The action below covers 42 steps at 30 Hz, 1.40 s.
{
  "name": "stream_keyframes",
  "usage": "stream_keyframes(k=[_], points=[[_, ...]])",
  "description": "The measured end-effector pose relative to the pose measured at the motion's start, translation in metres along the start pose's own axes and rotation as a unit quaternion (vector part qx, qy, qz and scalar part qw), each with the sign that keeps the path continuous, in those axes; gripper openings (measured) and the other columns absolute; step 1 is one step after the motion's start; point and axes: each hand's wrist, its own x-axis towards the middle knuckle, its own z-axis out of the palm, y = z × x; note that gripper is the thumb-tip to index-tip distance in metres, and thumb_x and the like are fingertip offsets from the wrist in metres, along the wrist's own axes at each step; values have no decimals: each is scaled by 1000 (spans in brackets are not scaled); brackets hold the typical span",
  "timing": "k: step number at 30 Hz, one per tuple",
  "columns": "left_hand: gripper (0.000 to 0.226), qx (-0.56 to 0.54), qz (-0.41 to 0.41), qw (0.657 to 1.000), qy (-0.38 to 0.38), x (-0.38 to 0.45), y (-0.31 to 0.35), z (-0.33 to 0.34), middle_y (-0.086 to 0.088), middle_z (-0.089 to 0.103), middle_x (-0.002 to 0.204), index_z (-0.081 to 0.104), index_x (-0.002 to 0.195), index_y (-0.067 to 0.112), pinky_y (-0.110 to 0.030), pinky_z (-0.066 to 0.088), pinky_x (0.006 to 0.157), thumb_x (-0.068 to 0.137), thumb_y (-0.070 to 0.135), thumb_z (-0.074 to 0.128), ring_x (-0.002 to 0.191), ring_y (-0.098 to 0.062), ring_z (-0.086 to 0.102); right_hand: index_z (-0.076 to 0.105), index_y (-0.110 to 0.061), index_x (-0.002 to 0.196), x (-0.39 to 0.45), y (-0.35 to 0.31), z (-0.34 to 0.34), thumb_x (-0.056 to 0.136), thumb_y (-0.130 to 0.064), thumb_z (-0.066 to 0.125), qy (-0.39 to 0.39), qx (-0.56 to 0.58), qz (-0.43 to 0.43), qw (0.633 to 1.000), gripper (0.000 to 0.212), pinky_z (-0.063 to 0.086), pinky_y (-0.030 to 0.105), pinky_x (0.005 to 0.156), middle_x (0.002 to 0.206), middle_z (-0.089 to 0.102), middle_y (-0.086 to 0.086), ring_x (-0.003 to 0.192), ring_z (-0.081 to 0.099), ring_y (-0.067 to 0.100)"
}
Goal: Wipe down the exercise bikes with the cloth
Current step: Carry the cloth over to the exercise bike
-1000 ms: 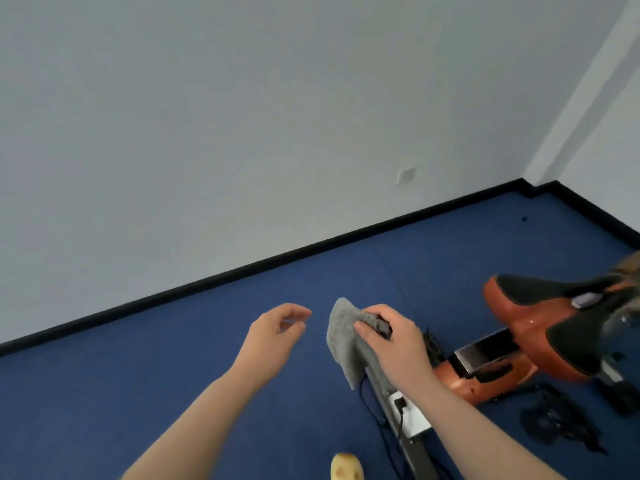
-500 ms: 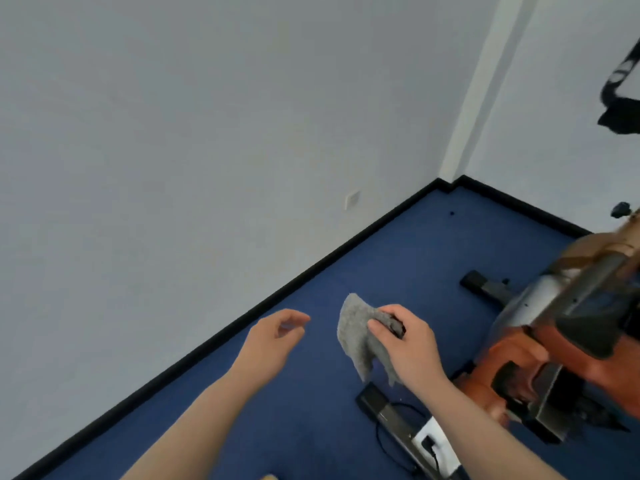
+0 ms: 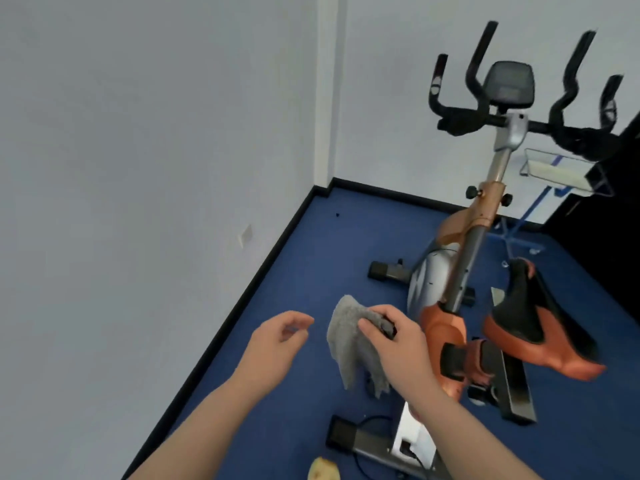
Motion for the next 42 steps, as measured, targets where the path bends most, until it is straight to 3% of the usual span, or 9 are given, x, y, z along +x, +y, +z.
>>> stream_keyframes(k=[6,10,15,18,24,29,35,39,42], points=[[29,19,34,999,-21,80,22,-21,16,70,104,67,97,38,-7,44,79,95,10,60,99,2,63,67,-31,86,60,-6,-2,89,-22,70,57,2,1,998,10,55,37,78,83,70,-11,81,65,4],[28,-27,45,999,2,130,35,-25,15,71,102,70,96,34,-7,44,76,93,8,60,94,3,63,68,-28,87,97,-10,-2,89,-21,69,74,-5,14,997,7,55,40,80,83,70,-9,82,65,7],[27,-24,39,997,-61,183,32,-28,21,71,98,71,95,36,-14,44,82,94,10,61,96,3,63,67,-30,87,138,-15,4,90,-23,69,101,-14,35,994,8,55,36,78,83,70,-10,82,65,7],[26,-28,53,995,-83,231,36,-35,21,71,98,71,96,33,-10,44,81,94,10,61,96,4,63,68,-31,88,169,-18,14,90,-24,68,132,-25,50,990,8,53,30,78,84,70,-13,83,64,3],[25,15,100,978,-180,325,47,-69,25,70,101,70,99,36,-9,43,80,96,14,59,98,8,62,67,-28,91,225,-31,50,91,-23,68,206,-21,81,975,5,54,32,80,86,70,-12,85,64,3],[27,-2,108,982,-155,401,55,-96,15,72,100,70,95,32,-18,46,86,95,8,59,99,-3,65,68,-28,88,262,-40,71,89,-18,69,276,-2,96,956,10,54,30,78,85,70,-14,82,65,2],[27,10,124,965,-229,427,65,-71,13,71,100,71,96,30,-20,47,86,95,6,58,98,-5,66,68,-27,89,272,-40,62,89,-20,69,323,-21,126,938,7,53,25,73,82,70,-14,79,64,0],[25,18,115,954,-276,443,72,-47,15,71,100,71,97,29,-8,44,79,95,7,59,97,3,63,68,-29,90,287,-33,43,90,-22,69,350,-32,134,926,7,48,14,69,83,70,-14,80,64,-2],[25,23,120,949,-289,464,84,-32,15,72,100,72,97,28,-9,45,81,95,7,59,97,4,63,68,-30,87,306,-27,28,90,-19,69,372,-13,128,919,11,48,12,65,82,71,-13,78,65,0]])
